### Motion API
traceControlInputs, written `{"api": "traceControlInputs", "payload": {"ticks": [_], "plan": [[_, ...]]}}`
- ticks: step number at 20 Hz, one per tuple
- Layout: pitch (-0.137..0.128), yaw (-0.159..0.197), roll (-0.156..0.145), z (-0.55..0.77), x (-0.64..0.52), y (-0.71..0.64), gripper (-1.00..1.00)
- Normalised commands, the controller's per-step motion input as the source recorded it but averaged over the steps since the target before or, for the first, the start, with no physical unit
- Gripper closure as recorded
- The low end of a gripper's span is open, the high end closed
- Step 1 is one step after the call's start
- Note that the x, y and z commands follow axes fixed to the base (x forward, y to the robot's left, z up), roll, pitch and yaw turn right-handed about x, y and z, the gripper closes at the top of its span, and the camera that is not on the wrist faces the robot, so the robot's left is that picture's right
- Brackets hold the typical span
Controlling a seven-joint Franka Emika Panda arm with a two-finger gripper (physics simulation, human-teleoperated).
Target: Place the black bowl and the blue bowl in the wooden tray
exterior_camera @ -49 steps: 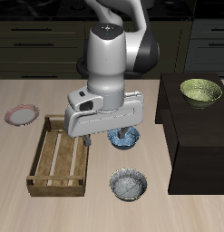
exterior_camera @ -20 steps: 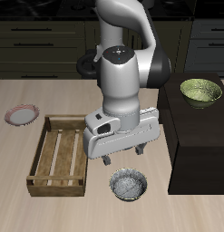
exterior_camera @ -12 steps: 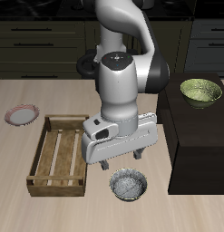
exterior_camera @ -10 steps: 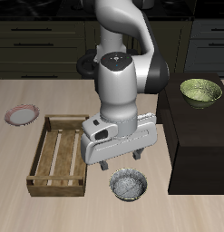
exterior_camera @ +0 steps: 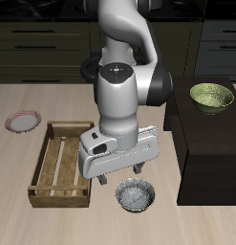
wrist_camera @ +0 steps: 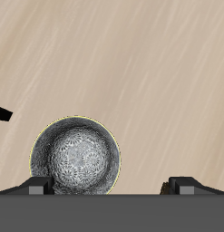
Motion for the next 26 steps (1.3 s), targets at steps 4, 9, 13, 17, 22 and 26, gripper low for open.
{"api": "traceControlInputs", "payload": {"ticks": [4,9,13,17,22,26], "plan": [[0.024,-0.017,0.001,-0.11,0.05,-0.11,-1.00],[0.016,0.003,0.003,-0.14,0.02,-0.05,-1.00],[0.013,0.009,-0.001,-0.13,0.04,-0.07,-1.00],[0.009,-0.010,0.013,-0.07,0.00,0.03,-1.00],[0.024,0.005,0.002,-0.15,0.05,0.02,-1.00],[0.027,0.032,0.034,-0.21,0.02,0.13,-1.00]]}}
